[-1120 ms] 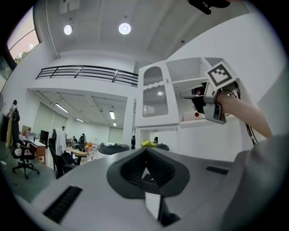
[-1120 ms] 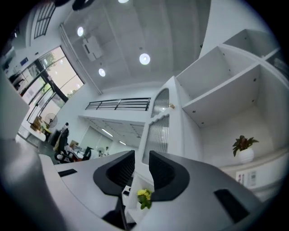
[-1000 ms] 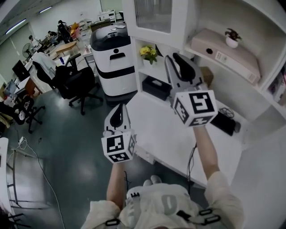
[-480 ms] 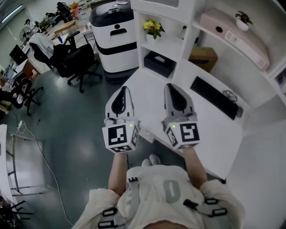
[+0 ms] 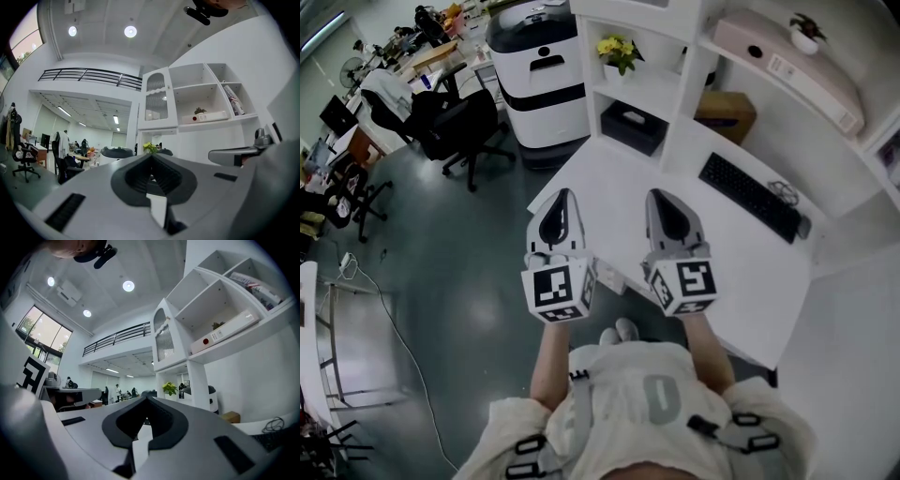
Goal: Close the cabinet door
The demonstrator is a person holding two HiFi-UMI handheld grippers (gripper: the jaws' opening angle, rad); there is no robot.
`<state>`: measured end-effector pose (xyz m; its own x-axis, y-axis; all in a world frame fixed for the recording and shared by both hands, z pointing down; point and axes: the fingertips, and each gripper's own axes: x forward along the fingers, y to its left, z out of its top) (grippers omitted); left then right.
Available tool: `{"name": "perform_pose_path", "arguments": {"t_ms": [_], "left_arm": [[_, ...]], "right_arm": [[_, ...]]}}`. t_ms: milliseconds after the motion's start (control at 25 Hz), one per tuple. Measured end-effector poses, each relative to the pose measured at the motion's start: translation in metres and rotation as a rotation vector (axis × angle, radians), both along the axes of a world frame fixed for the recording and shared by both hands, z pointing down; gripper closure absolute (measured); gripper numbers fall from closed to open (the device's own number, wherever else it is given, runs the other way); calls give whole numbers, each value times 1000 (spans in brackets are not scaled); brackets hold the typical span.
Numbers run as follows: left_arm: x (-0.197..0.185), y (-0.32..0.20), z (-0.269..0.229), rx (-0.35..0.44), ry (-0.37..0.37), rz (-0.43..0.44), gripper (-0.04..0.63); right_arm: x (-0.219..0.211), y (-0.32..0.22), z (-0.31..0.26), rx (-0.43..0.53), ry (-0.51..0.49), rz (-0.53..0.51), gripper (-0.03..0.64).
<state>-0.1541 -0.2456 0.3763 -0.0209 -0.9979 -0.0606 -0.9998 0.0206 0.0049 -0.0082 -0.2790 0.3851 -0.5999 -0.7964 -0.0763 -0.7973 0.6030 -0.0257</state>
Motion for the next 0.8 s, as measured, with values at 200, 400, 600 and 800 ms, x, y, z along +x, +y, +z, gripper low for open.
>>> {"name": "perform_pose_path", "arguments": {"t_ms": [200,400,600,800], "left_arm": [[4,0,-2,5,1,6,591],[10,0,-1,1,7,6,591],[13,0,0,-6,6,6,591],[12,1,5,-16,17,-1,591]], "right_arm": [[6,-1,-4,9,1,10,612],[10,1,3,-15,-10,-1,612],[16,1,5,-15,1,4,612],[18,0,5,-17,5,2,612]]}}
